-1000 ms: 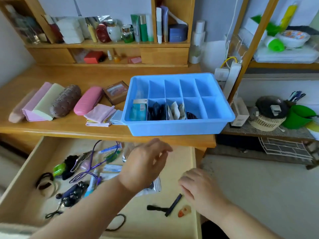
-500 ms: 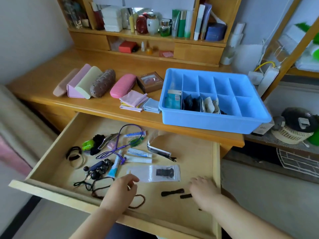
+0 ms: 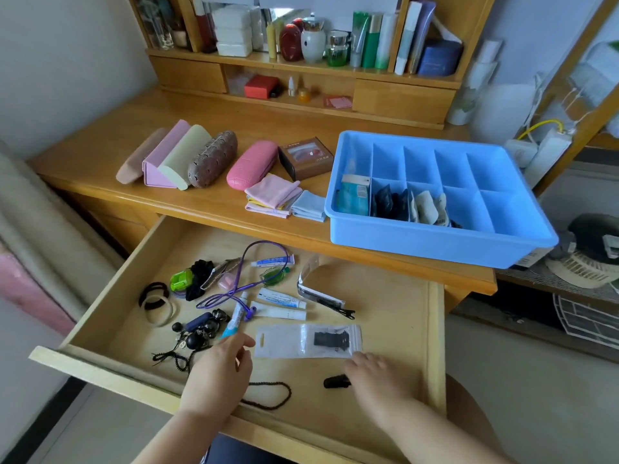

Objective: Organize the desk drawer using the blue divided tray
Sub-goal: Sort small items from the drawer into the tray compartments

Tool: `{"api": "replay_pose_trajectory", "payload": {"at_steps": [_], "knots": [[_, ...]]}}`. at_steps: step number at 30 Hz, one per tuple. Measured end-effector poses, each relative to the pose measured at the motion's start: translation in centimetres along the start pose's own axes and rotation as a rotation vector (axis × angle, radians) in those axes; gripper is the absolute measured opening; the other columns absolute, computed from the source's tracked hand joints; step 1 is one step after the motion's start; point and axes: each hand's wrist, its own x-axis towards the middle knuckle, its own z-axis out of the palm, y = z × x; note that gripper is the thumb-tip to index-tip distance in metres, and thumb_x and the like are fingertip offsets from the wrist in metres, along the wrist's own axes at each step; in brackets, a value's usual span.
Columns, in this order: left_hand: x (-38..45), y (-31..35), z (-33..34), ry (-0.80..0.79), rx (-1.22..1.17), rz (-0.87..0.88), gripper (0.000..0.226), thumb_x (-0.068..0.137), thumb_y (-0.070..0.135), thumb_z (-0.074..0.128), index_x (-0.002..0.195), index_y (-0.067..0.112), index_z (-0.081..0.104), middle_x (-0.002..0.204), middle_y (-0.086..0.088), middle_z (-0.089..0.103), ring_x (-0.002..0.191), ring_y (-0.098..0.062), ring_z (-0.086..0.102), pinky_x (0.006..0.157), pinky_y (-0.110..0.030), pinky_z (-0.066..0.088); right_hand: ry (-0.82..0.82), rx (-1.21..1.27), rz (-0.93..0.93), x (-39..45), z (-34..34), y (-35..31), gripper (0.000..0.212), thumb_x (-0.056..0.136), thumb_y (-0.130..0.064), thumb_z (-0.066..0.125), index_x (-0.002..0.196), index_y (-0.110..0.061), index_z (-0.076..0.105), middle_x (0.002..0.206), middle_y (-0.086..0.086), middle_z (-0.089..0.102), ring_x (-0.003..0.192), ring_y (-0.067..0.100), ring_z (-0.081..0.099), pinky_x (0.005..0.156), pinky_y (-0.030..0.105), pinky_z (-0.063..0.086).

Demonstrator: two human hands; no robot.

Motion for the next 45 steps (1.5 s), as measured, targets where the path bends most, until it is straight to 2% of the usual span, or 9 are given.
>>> {"api": "replay_pose_trajectory", "payload": {"at_steps": [7, 10, 14, 22, 28, 32, 37, 41, 45], "knots": [[0.2, 0.2, -0.3, -0.010, -0.027, -0.030, 0.030, 0.080, 0.010, 0.065, 0.081, 0.040, 0.059, 0.075, 0.009, 0.062, 0.060, -0.008, 0.058, 0.057, -0.023, 0.044, 0.081, 0.661, 0.164, -2.1, -4.4, 1.5, 0.013, 0.099, -0.025, 0.035, 0.088, -0.018, 0.038, 0.086, 0.005, 0.055, 0.072, 0.022, 0.048, 0.066, 0.035, 0.040], [0.4, 0.5, -0.2, 0.005, -0.034, -0.061, 0.042, 0.072, 0.004, 0.071, 0.076, 0.044, 0.059, 0.071, 0.008, 0.064, 0.057, -0.013, 0.060, 0.058, -0.016, 0.042, 0.453, 0.983, 0.204, -4.5, -10.7, 4.5, 0.017, 0.097, -0.025, 0.042, 0.081, -0.028, 0.048, 0.073, -0.002, 0.058, 0.063, 0.014, 0.053, 0.061, 0.036, 0.048], [0.6, 0.4, 0.2, 0.029, -0.019, -0.043, 0.045, 0.066, -0.004, 0.073, 0.075, 0.040, 0.063, 0.066, 0.008, 0.064, 0.054, -0.017, 0.060, 0.063, -0.003, 0.036, 1.030, 0.724, 0.414, -6.9, -19.4, 12.5, 0.019, 0.094, -0.019, 0.046, 0.099, -0.037, 0.051, 0.082, -0.011, 0.065, 0.076, 0.011, 0.062, 0.062, 0.028, 0.048], [0.7, 0.5, 0.1, 0.009, -0.080, -0.070, 0.033, 0.073, 0.003, 0.069, 0.076, 0.035, 0.063, 0.073, 0.005, 0.066, 0.061, -0.016, 0.061, 0.062, -0.026, 0.046, 0.396, 0.000, 0.870, -2.4, -23.6, 18.3, 0.010, 0.088, -0.020, 0.048, 0.088, -0.021, 0.059, 0.073, 0.000, 0.055, 0.071, 0.021, 0.048, 0.096, 0.043, 0.028], [0.7, 0.1, 0.1, 0.006, -0.132, -0.051, 0.023, 0.080, 0.008, 0.064, 0.085, 0.030, 0.065, 0.068, 0.006, 0.062, 0.058, -0.013, 0.058, 0.059, -0.026, 0.043, 0.696, 0.143, 0.763, -2.5, -20.2, 17.4, 0.037, 0.096, -0.040, 0.041, 0.124, -0.022, 0.057, 0.125, 0.005, 0.061, 0.131, 0.025, 0.039, 0.114, 0.055, 0.003], [0.7, -0.8, -0.4, 0.057, -0.153, -0.033, 0.023, 0.084, 0.011, 0.060, 0.087, 0.033, 0.065, 0.052, 0.007, 0.055, 0.049, -0.004, 0.051, 0.050, -0.020, 0.040, 1.156, 0.061, 0.279, -3.8, -15.9, 11.1, 0.021, 0.084, -0.026, 0.059, 0.099, -0.013, 0.067, 0.113, 0.006, 0.065, 0.117, 0.029, 0.049, 0.106, 0.051, 0.027], [1.8, -3.6, -2.2, 0.090, 0.002, 0.006, 0.022, 0.087, 0.013, 0.056, 0.101, 0.028, 0.065, 0.087, 0.012, 0.064, 0.073, -0.012, 0.056, 0.063, -0.026, 0.040, 0.712, 0.321, -0.165, -2.7, -8.5, 0.3, 0.006, 0.076, -0.010, 0.073, 0.079, -0.015, 0.072, 0.085, -0.002, 0.067, 0.079, 0.022, 0.064, 0.074, 0.030, 0.051], [2.2, -5.6, -3.1, 0.170, -0.022, -0.033, 0.022, 0.085, 0.006, 0.057, 0.099, 0.019, 0.067, 0.085, 0.006, 0.063, 0.075, -0.016, 0.053, 0.067, -0.026, 0.037, 0.099, 0.308, -0.262, -0.5, -2.9, -5.2, 0.024, 0.093, -0.025, 0.051, 0.112, -0.022, 0.064, 0.109, -0.002, 0.061, 0.101, 0.021, 0.057, 0.077, 0.024, 0.038], [2.4, -5.5, -2.8, 0.181, -0.051, -0.037, 0.022, 0.086, 0.007, 0.055, 0.101, 0.018, 0.067, 0.089, 0.005, 0.064, 0.083, -0.018, 0.057, 0.071, -0.025, 0.038, -0.006, 0.151, -0.269, 1.6, -1.0, -6.9, 0.035, 0.090, -0.011, 0.048, 0.123, -0.020, 0.050, 0.120, 0.007, 0.043, 0.105, 0.034, 0.051, 0.076, 0.035, 0.035]]}}
